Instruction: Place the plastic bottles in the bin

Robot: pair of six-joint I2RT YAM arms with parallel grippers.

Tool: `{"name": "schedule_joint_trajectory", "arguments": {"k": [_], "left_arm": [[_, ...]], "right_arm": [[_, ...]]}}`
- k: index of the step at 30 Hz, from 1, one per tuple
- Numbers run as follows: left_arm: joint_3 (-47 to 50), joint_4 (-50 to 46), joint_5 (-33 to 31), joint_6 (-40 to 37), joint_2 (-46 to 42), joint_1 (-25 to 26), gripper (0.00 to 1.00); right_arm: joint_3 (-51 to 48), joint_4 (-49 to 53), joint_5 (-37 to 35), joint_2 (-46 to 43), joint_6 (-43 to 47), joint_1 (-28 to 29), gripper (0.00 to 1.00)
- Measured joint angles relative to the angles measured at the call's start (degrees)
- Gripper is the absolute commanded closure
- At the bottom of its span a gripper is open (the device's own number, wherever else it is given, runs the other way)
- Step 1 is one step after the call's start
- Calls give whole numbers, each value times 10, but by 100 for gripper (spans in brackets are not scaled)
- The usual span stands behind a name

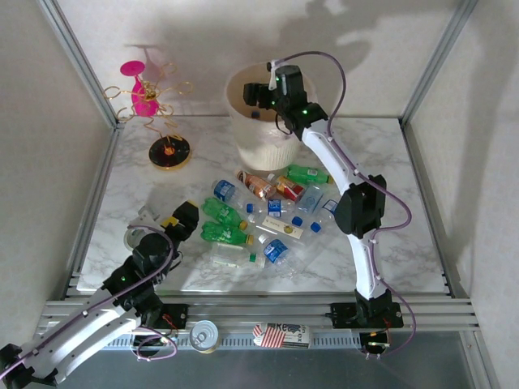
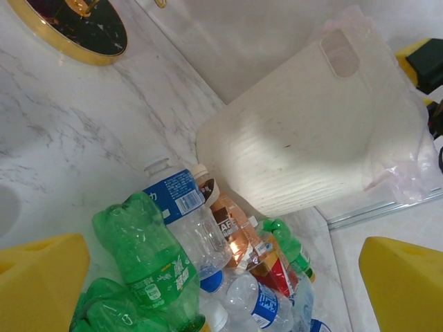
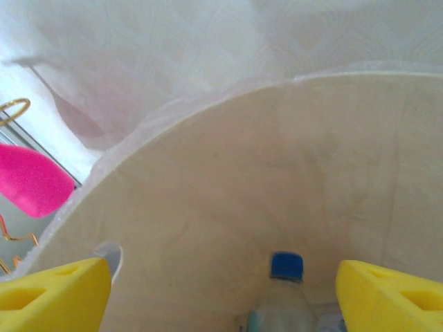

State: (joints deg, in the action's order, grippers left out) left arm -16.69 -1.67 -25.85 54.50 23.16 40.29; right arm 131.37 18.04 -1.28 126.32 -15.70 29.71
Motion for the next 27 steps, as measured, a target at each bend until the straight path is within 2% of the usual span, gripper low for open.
{"name": "schedule_joint_trajectory", "arguments": {"k": [6,9,16,22,27], "left_arm": [[0,-6,-2,0,5,0,0],[0,-5,-3,0,17,0,0],[0,-3,13,1,63,0,0],[-14,-12,59,6,118,0,0],[-33,-30,102,26,184,0,0]], "right_arm": [[-7,2,-1,-16,4,0,2],[-50,0,-1,-62,12,0,1],[-234,-41,-2,-243,21,0,1],[-435,-90,-17,-389,24,0,1],[-592,-114,-26,-473,11,0,1]]}}
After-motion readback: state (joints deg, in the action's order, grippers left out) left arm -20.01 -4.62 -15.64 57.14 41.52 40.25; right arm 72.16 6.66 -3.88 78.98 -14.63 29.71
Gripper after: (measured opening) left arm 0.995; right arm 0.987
